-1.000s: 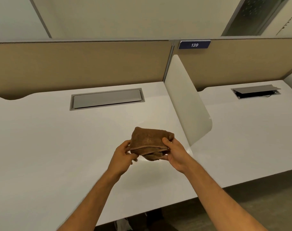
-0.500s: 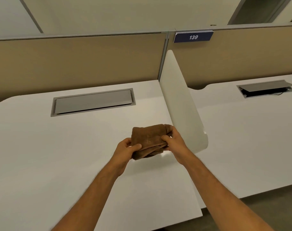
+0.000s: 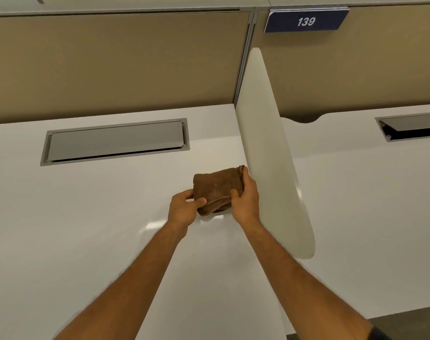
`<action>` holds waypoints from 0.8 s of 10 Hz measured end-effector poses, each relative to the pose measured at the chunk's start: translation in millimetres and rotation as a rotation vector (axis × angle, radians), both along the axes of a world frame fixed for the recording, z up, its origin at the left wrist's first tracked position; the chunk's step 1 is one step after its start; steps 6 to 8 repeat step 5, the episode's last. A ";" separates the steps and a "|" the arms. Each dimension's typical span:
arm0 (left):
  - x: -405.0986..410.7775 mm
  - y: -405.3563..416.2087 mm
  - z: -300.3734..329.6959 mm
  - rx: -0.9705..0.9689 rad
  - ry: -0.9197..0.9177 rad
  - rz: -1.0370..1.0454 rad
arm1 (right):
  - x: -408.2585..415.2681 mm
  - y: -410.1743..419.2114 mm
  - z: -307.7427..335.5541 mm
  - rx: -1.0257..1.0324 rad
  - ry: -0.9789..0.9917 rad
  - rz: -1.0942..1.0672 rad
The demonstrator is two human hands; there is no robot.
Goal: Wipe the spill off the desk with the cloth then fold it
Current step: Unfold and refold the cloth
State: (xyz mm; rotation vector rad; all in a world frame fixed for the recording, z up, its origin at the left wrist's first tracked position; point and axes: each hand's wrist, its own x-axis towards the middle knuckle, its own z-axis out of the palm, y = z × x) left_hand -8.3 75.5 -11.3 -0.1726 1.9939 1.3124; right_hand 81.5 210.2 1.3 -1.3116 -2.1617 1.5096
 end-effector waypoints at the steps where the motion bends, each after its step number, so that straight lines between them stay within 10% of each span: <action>1: -2.0 7.6 -12.0 -0.063 0.020 -0.016 | -2.3 -3.0 -20.8 0.052 -0.081 0.118; 3: 2.1 16.4 -31.5 -0.233 0.165 -0.119 | 10.9 -11.7 -72.3 0.327 -0.460 0.535; 8: 7.3 6.3 -23.1 -0.316 0.241 -0.180 | 19.0 -9.5 -58.5 0.251 -0.336 0.479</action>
